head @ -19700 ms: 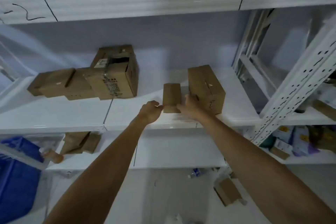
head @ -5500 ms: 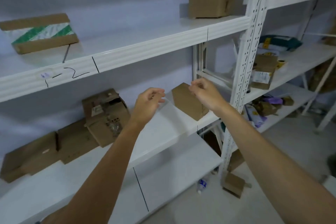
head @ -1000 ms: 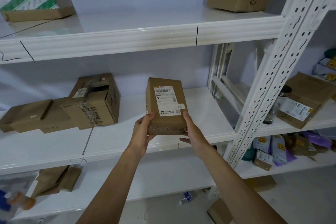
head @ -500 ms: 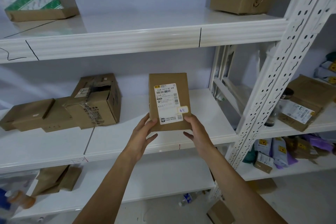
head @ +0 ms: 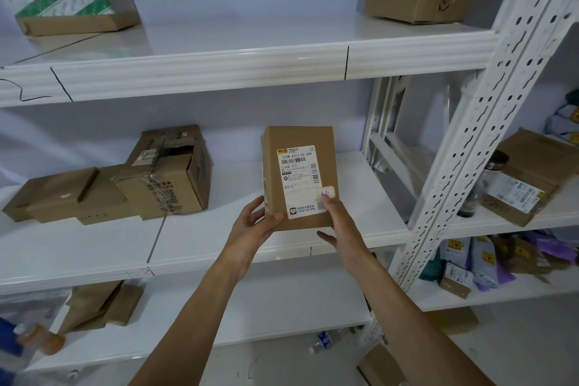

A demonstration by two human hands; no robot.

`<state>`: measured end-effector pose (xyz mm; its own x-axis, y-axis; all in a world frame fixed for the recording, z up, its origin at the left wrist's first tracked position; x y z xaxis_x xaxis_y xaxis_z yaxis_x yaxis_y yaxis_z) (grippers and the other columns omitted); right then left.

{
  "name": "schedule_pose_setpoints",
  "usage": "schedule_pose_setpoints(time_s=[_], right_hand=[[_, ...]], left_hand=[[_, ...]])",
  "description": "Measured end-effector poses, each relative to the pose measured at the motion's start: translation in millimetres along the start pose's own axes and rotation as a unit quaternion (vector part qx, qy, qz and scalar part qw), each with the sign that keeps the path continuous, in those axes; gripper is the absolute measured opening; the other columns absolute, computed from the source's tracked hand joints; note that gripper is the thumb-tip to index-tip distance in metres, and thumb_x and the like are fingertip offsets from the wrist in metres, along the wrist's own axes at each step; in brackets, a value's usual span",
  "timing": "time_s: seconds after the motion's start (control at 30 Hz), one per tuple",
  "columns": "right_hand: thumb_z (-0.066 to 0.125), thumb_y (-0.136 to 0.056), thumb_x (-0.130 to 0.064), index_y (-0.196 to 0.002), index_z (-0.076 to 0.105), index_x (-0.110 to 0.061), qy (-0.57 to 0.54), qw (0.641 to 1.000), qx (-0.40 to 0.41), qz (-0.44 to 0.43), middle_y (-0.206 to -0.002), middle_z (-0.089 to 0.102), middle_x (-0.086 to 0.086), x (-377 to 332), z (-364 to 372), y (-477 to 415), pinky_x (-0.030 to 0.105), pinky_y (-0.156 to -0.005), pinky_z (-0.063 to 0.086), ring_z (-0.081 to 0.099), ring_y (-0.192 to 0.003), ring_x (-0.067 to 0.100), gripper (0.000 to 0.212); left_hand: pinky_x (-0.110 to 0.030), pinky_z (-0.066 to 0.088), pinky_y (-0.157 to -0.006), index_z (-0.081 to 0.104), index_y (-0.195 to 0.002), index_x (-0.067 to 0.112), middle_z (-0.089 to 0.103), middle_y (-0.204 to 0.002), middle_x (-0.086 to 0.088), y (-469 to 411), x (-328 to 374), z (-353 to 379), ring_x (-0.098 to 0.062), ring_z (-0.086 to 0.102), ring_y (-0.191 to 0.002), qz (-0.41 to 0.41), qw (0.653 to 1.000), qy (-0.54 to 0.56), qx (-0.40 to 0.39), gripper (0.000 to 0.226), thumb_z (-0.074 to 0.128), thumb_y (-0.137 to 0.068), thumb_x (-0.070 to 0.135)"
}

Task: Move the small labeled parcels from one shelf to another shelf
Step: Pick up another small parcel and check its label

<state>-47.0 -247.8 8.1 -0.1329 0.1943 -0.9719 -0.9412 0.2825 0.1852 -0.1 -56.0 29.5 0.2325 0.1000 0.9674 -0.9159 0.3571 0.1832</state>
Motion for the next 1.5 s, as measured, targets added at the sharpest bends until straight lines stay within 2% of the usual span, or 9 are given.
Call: schedule_pose_setpoints(time_s=[0.27, 0.43, 0.57, 0.77, 0.87, 1.1, 1.27, 1.4, 1.5], right_hand=[[0.055, -0.089, -0.072, -0.116, 0.059, -0.055, -0.025, 1.000, -0.002, 0.014, -0.127, 0.070, -0.014, 7.5, -0.3, 3.8, 0.048, -0.111, 0.048, 0.060, -0.125, 0.010, 0.033], [0.053, -0.094, -0.066, -0.124, 0.061, -0.044, -0.135, 0.989, 0.006, 0.058, -0.127, 0.072, -0.005, 25.2, -7.3, 0.3, 0.049, -0.113, 0.045, 0.061, -0.127, 0.018, 0.039], [0.051, -0.091, -0.073, -0.146, 0.050, -0.043, -0.185, 0.982, -0.015, 0.046, -0.145, 0.063, -0.003, 36.1, -9.6, 0.3, 0.050, -0.112, 0.043, 0.057, -0.135, 0.024, 0.062], [0.040, -0.098, -0.069, -0.149, 0.046, -0.041, -0.214, 0.975, -0.006, 0.054, -0.144, 0.064, 0.001, 44.8, -18.3, -0.8, 0.051, -0.108, 0.045, 0.059, -0.134, 0.029, 0.058], [0.044, -0.096, -0.069, -0.148, 0.048, -0.040, -0.204, 0.978, 0.002, 0.050, -0.144, 0.064, 0.001, 42.8, -18.8, -0.2, 0.050, -0.107, 0.045, 0.060, -0.133, 0.029, 0.059], [0.053, -0.098, -0.054, -0.120, 0.063, -0.037, -0.110, 0.992, 0.044, 0.033, -0.124, 0.070, -0.002, 18.0, -11.8, 4.7, 0.046, -0.110, 0.047, 0.062, -0.121, 0.021, 0.029], [0.060, -0.081, -0.072, -0.141, 0.051, -0.036, 0.010, 0.991, 0.094, -0.096, -0.132, 0.062, -0.003, -5.9, 1.5, 18.9, 0.032, -0.096, 0.055, 0.063, -0.117, 0.010, 0.071], [0.066, -0.069, -0.077, -0.139, 0.047, -0.043, 0.067, 0.970, 0.159, -0.173, -0.123, 0.048, -0.016, -17.6, 14.5, 37.0, 0.029, -0.092, 0.057, 0.061, -0.109, 0.006, 0.081], [0.066, -0.068, -0.082, -0.145, 0.038, -0.042, 0.114, 0.946, 0.192, -0.235, -0.119, 0.039, -0.035, -22.1, 29.0, 48.6, 0.028, -0.093, 0.055, 0.055, -0.119, 0.014, 0.092]], left_hand=[[-0.042, 0.051, -0.109, 0.048, -0.146, 0.027, 0.066, -0.137, -0.003, 2.5, 2.3, 3.4, -0.025, 0.065, -0.123, -0.001, 0.997, -0.071, 0.044, 0.102, 0.095, -0.058, 0.051], [-0.024, 0.053, -0.086, 0.044, -0.144, 0.024, 0.063, -0.128, -0.003, 8.2, 7.7, 20.1, -0.018, 0.065, -0.115, 0.018, 0.993, -0.097, 0.068, 0.091, 0.094, -0.068, 0.033], [-0.014, 0.050, -0.075, 0.039, -0.142, 0.018, 0.061, -0.120, 0.000, 12.7, 11.8, 36.4, -0.014, 0.065, -0.108, 0.046, 0.987, -0.114, 0.105, 0.091, 0.094, -0.069, 0.025], [-0.002, 0.050, -0.063, 0.038, -0.139, 0.012, 0.061, -0.118, -0.003, 14.5, 11.3, 50.1, -0.003, 0.064, -0.100, 0.076, 0.983, -0.121, 0.115, 0.095, 0.097, -0.066, 0.018], [-0.007, 0.053, -0.066, 0.037, -0.141, 0.016, 0.059, -0.122, -0.003, 11.6, 8.1, 48.0, -0.010, 0.064, -0.104, 0.071, 0.984, -0.117, 0.110, 0.092, 0.095, -0.069, 0.023], [-0.041, 0.056, -0.102, 0.046, -0.146, 0.018, 0.065, -0.130, -0.007, 1.0, -4.8, 25.5, -0.021, 0.066, -0.118, 0.007, 0.998, 0.007, 0.070, 0.070, 0.080, -0.086, 0.031], [-0.049, 0.050, -0.109, 0.063, -0.132, 0.020, 0.071, -0.129, -0.009, -3.1, -13.8, 10.1, -0.024, 0.062, -0.126, -0.019, 0.995, 0.087, 0.050, 0.038, 0.055, -0.100, 0.040], [-0.050, 0.048, -0.110, 0.065, -0.130, 0.023, 0.076, -0.119, -0.006, -3.5, -19.0, 5.1, -0.020, 0.066, -0.114, -0.034, 0.988, 0.143, 0.051, 0.042, 0.048, -0.099, 0.046], [-0.050, 0.049, -0.108, 0.062, -0.138, 0.025, 0.075, -0.127, -0.007, -3.4, -23.3, 4.4, -0.022, 0.067, -0.117, -0.040, 0.985, 0.156, 0.063, 0.051, 0.044, -0.098, 0.052]])
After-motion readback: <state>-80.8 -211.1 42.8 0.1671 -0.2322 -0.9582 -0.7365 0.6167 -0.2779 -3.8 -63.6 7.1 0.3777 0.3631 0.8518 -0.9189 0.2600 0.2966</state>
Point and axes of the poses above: each hand's wrist, its own y-axis away from the middle knuckle, its own z-axis out of the palm, x = y × z, the point moved 8 cm from there along -y, towards the middle knuckle
